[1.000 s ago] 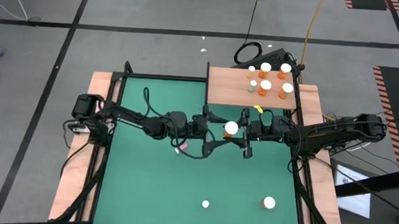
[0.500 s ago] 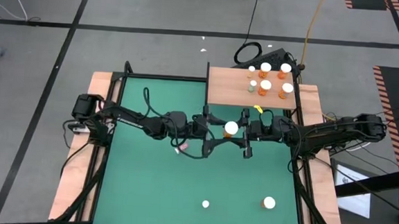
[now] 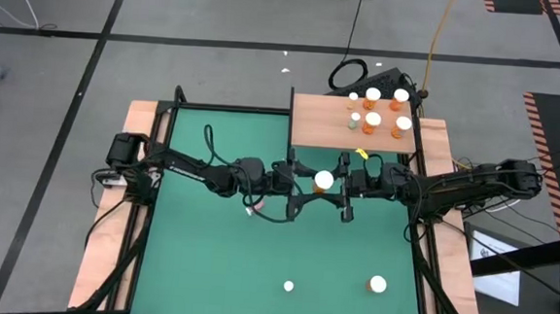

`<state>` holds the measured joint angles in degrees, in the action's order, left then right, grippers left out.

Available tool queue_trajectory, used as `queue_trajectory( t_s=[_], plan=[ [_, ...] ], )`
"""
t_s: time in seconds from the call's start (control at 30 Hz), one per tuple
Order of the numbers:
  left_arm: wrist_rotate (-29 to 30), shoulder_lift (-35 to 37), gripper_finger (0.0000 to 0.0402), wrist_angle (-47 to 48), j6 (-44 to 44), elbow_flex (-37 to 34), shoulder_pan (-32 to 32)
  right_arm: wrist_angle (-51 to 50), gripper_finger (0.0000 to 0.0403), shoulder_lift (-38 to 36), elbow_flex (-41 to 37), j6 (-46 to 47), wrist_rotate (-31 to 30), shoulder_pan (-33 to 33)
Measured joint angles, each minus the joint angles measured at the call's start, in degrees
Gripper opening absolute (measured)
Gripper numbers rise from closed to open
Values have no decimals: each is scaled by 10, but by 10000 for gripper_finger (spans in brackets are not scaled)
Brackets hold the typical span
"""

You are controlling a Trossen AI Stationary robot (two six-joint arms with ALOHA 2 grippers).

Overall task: Pick and place medicine bottles onto shelf by color
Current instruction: Put the orange pill bottle on the shelf

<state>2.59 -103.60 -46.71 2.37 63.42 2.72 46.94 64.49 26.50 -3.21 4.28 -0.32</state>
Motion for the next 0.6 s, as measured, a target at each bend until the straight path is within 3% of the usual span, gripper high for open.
queue_trajectory(
  t_s=[0.37, 0.6],
  plan=[
    [0, -4, 273, -5, 5, 0, 0, -3, 180, 0, 0, -5, -1, -1],
    [1, -4, 219, -2, 17, 0, -1, -2, 180, 0, 0, -7, -10, 0]
  ],
)
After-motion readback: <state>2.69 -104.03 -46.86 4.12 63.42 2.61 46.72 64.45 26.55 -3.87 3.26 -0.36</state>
